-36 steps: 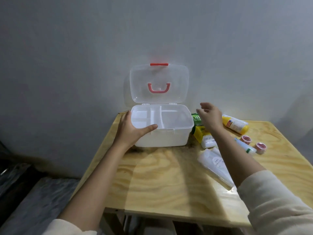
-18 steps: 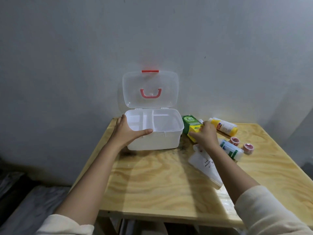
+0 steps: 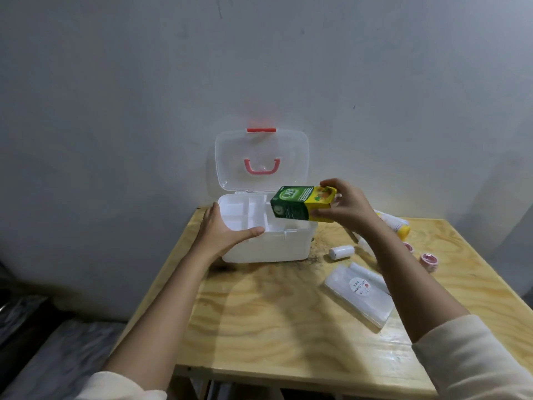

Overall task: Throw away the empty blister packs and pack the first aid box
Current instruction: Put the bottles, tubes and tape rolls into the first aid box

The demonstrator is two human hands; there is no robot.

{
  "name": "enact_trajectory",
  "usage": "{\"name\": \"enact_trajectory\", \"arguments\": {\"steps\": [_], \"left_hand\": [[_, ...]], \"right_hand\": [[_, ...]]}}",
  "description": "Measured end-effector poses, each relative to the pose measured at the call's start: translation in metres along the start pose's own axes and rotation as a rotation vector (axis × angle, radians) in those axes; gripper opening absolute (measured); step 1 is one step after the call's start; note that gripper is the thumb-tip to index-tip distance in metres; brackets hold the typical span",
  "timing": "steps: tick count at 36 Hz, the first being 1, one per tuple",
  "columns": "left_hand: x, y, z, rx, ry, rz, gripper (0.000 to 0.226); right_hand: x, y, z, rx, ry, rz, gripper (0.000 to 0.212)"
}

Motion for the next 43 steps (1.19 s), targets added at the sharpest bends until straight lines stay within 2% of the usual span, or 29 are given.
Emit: {"name": "enact_trajectory", "arguments": {"steps": [4,9,17,26,30,36,39,43], "left_hand": [[0.0,0.001,-0.001,-0.014,0.03,0.004,0.098],[0.004,0.001,-0.005,-0.009,0.04,0.03,0.102],[0.0,0.001,-0.008,-0.018,0.09,0.061,0.095],[0.007,0.004,-0.011,-0.01,0.064,0.066,0.106],[0.007,0.004,-0.011,-0.014,0.066,0.066,0.102],[0.006,0.004,-0.01,-0.033,0.067,0.06,0.098],[0.007,0.004,-0.01,-0.022,0.05,0.059,0.104],[0.006,0.003,-0.008,-0.021,0.041,0.035,0.101]], "right_hand": [[0.011,0.008,-0.01,0.065,-0.092,0.167,0.067],[0.015,0.021,-0.021,0.129,-0.113,0.261,0.066],[0.022,0.031,-0.034,0.21,-0.18,0.401,0.065],[0.017,0.076,-0.03,0.303,-0.177,0.401,0.07],[0.016,0.081,-0.034,0.314,-0.19,0.442,0.072],[0.011,0.093,-0.03,0.351,-0.218,0.506,0.054],[0.014,0.097,-0.029,0.34,-0.231,0.5,0.052],[0.014,0.099,-0.029,0.352,-0.197,0.478,0.051]]}}
Point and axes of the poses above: each hand's wrist, its own z-axis away from the middle knuckle, its own y-axis out of the palm, x = y × z, the point moved 7 cm from there along -z, towards the middle knuckle, and after that the axes turned 7 degrees about -x, right-handed, at the moved point
